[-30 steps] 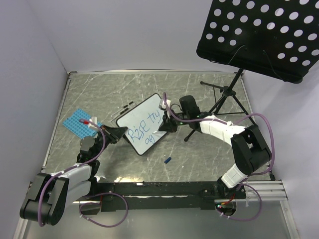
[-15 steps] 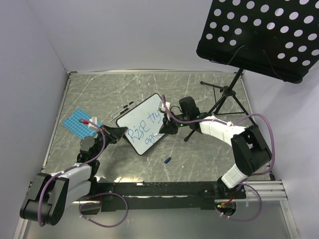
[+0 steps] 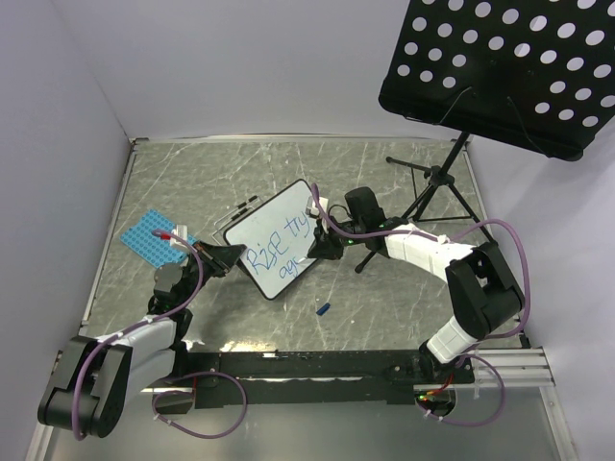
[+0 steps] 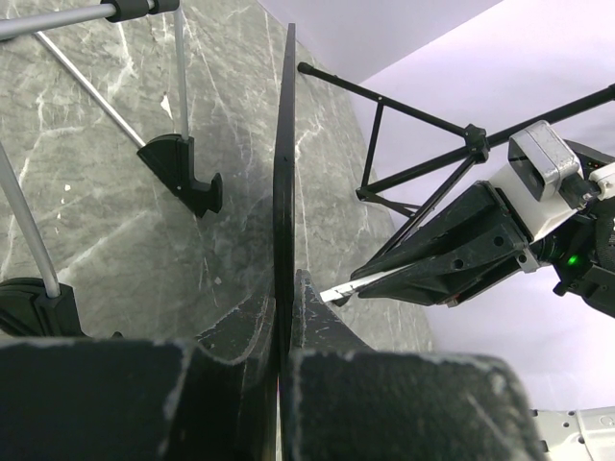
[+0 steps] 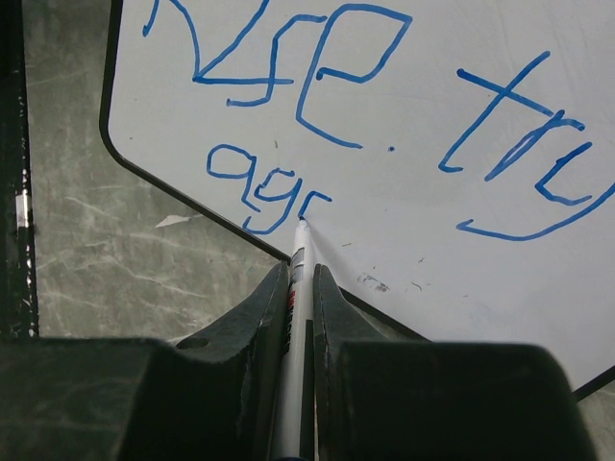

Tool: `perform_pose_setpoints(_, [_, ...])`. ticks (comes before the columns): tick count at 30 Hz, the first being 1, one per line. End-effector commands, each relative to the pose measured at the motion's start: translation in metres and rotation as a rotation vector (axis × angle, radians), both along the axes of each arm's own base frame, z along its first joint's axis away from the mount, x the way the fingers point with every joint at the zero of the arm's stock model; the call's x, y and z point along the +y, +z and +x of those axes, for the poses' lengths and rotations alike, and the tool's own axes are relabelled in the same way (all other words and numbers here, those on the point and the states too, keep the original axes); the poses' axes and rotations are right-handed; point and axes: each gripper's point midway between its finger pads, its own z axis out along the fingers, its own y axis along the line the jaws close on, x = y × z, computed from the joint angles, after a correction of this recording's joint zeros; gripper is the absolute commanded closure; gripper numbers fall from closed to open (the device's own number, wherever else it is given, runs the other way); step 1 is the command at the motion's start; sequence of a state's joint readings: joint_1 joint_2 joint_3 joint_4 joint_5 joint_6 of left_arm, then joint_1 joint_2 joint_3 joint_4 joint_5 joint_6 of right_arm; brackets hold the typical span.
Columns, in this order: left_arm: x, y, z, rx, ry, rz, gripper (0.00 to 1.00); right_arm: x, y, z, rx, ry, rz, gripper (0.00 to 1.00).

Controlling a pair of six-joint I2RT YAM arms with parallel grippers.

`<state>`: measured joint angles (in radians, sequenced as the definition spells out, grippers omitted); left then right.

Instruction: Write a sentence on the whiteboard

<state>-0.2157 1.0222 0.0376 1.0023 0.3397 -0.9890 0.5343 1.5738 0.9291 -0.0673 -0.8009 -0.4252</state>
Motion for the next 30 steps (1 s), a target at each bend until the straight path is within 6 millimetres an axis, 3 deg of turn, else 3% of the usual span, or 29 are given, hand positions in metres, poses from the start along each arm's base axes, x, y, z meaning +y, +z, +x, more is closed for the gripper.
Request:
perform_pose_setpoints(1, [-0.002, -0.005, -0.016, -0.027, -0.028, -0.010, 0.99, 0.004, 0.023, 0.015, -0.099, -0.024, 0.029, 1.00])
perform_pose_setpoints(30, [-0.003, -0.007, -0.016, -0.021, -0.032, -0.013, 0.99, 0.011, 0.042, 0.030, -0.130, -0.052, 0.071, 1.00])
